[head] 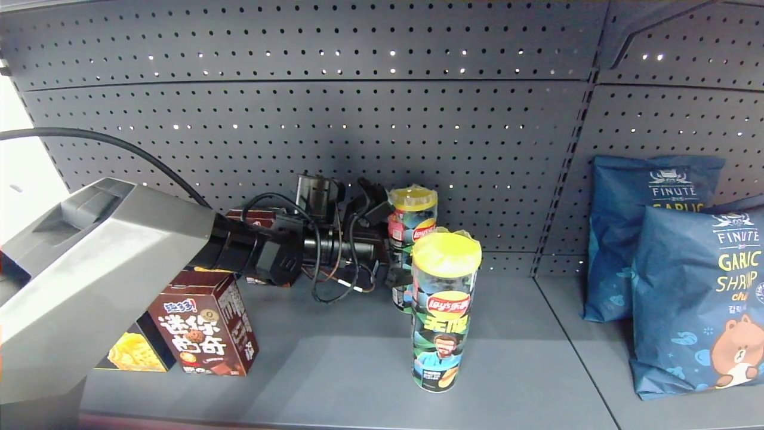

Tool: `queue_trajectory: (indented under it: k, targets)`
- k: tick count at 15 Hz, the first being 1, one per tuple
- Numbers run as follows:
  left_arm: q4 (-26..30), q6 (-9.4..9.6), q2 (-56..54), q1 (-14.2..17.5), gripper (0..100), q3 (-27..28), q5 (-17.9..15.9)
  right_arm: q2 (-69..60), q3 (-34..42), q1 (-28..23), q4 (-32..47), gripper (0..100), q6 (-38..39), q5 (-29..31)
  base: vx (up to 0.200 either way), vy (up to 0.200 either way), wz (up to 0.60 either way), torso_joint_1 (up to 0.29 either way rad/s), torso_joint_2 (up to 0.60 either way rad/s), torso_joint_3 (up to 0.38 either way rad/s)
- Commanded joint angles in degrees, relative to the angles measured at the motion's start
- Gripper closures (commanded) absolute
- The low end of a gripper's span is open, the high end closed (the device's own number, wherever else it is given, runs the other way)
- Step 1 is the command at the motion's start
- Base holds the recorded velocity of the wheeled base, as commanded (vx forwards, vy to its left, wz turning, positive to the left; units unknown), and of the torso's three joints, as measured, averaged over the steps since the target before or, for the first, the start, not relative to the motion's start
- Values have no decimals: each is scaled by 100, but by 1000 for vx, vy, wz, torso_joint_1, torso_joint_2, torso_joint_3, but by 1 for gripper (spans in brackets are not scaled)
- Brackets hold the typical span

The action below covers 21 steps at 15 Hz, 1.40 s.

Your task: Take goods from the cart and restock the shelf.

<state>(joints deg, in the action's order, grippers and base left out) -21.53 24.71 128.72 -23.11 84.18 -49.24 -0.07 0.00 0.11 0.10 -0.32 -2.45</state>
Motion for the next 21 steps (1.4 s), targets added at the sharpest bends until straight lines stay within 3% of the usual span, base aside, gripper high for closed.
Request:
queue_trajectory:
  k: [1, 7, 9, 15, 16, 21]
  targets:
    - [0, -1, -31, 17, 0, -33, 63, 7, 0, -2, -1, 0, -3, -1, 0, 0, 0, 0, 0, 0]
    - [0, 7, -620, 114, 0, -841, 195, 7, 0, -2, -1, 0, -3, -1, 0, 0, 0, 0, 0, 0]
    - [0, 60, -813, 158, 0, -1272, 582, 7, 0, -2, -1, 0, -3, -1, 0, 0, 0, 0, 0, 0]
    - [0, -10, -813, 140, 0, -1290, 1259, 7, 0, -2, -1, 0, -3, -1, 0, 0, 0, 0, 0, 0]
    - [0, -142, -813, 132, 0, -1281, 1426, 7, 0, -2, -1, 0, -3, -1, 0, 0, 0, 0, 0, 0]
    - [-44, -212, -805, 105, 0, -1281, 2059, 7, 0, -2, -1, 0, -3, -1, 0, 0, 0, 0, 0, 0]
